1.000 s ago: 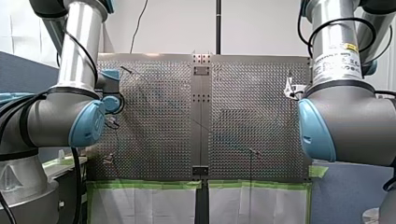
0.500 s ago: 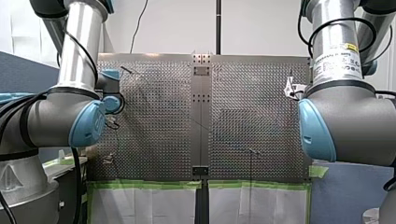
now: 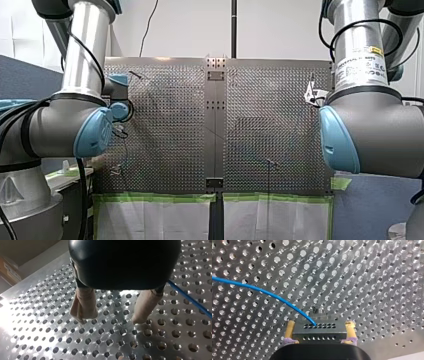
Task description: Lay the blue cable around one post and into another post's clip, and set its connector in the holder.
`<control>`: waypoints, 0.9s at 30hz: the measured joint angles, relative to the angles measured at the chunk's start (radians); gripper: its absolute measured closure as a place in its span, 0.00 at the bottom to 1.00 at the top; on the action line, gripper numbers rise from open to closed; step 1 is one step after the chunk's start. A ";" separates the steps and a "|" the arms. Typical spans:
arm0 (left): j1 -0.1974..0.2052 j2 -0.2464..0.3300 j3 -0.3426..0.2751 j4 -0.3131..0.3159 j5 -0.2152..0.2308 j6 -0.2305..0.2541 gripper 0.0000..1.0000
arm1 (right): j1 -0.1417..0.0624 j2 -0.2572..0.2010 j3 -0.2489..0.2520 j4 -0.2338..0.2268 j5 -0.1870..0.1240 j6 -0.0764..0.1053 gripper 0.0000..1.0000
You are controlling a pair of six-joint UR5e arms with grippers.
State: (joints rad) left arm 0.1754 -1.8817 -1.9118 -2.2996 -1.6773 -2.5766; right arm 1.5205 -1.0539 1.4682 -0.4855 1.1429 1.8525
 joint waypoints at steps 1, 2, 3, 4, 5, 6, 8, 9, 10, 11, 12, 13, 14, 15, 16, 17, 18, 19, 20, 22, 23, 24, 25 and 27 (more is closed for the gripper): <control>0.000 0.000 0.000 0.000 0.000 0.000 0.02 | 0.000 0.000 0.000 0.000 0.000 0.005 1.00; 0.000 0.000 0.000 0.000 0.000 0.001 0.02 | 0.000 0.000 0.000 0.003 0.000 0.004 1.00; 0.000 0.000 0.000 0.000 0.000 0.001 0.02 | 0.000 -0.001 -0.001 0.010 0.001 -0.006 1.00; 0.000 0.000 0.000 0.000 0.000 0.002 0.02 | 0.000 -0.002 -0.003 0.025 0.001 -0.024 1.00; 0.000 0.000 0.000 0.000 0.000 0.002 0.02 | 0.001 -0.001 -0.002 0.041 0.001 -0.041 1.00; 0.000 0.000 0.000 0.000 0.000 0.002 0.02 | 0.001 -0.001 -0.002 0.042 0.001 -0.043 1.00; -0.001 -0.001 0.000 0.000 0.000 0.002 0.02 | 0.001 0.000 -0.001 0.042 0.001 -0.043 1.00; -0.001 -0.001 0.000 0.000 0.000 0.003 0.02 | 0.001 0.000 -0.001 0.043 0.001 -0.043 1.00; -0.001 -0.001 0.000 0.000 0.000 0.003 0.02 | 0.001 0.000 -0.001 0.043 0.001 -0.043 1.00; -0.001 -0.001 0.000 0.000 0.000 0.003 0.02 | 0.001 0.000 -0.001 0.042 0.001 -0.043 1.00; -0.001 -0.001 0.000 0.000 0.000 0.003 0.02 | 0.001 0.000 -0.001 0.043 0.001 -0.043 1.00; -0.001 -0.001 0.000 0.000 0.000 0.003 0.02 | 0.001 0.000 -0.001 0.043 0.001 -0.043 1.00; -0.001 0.000 0.000 0.000 0.000 0.003 0.02 | 0.001 0.000 -0.001 0.043 0.001 -0.043 1.00; -0.001 0.000 0.000 0.000 0.000 0.003 0.02 | 0.001 0.000 -0.001 0.043 0.001 -0.043 1.00; -0.001 0.000 0.000 0.000 0.000 0.003 0.02 | 0.001 0.000 -0.001 0.042 0.001 -0.043 1.00; -0.001 0.000 0.000 0.000 0.000 0.003 0.02 | 0.001 0.000 -0.001 0.042 0.001 -0.043 1.00; -0.001 0.000 0.000 0.000 0.000 0.003 0.02 | 0.001 0.000 -0.001 0.043 0.001 -0.043 1.00; -0.001 0.000 0.000 0.000 0.000 0.003 0.02 | 0.001 0.000 -0.001 0.043 0.001 -0.043 1.00; -0.001 -0.001 0.000 0.000 0.000 0.004 0.02 | 0.001 0.000 -0.001 0.042 0.001 -0.043 1.00; -0.001 -0.001 0.000 0.000 0.000 0.004 0.02 | 0.001 0.000 -0.001 0.043 0.001 -0.043 1.00; -0.001 -0.001 0.000 0.000 0.000 0.004 0.02 | 0.001 0.000 -0.001 0.043 0.001 -0.043 0.95; -0.001 -0.001 0.000 0.000 0.000 0.004 0.02 | 0.001 0.000 -0.001 0.043 0.001 -0.043 0.95; -0.001 -0.001 0.000 0.000 0.000 0.004 0.02 | 0.001 0.000 -0.001 0.043 0.001 -0.043 0.79; -0.001 -0.001 0.000 0.000 0.000 0.005 0.02 | 0.001 0.000 -0.001 0.042 0.001 -0.043 0.52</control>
State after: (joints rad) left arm 0.1747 -1.8822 -1.9121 -2.2996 -1.6774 -2.5718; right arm 1.5219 -1.0538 1.4676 -0.4430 1.1437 1.8096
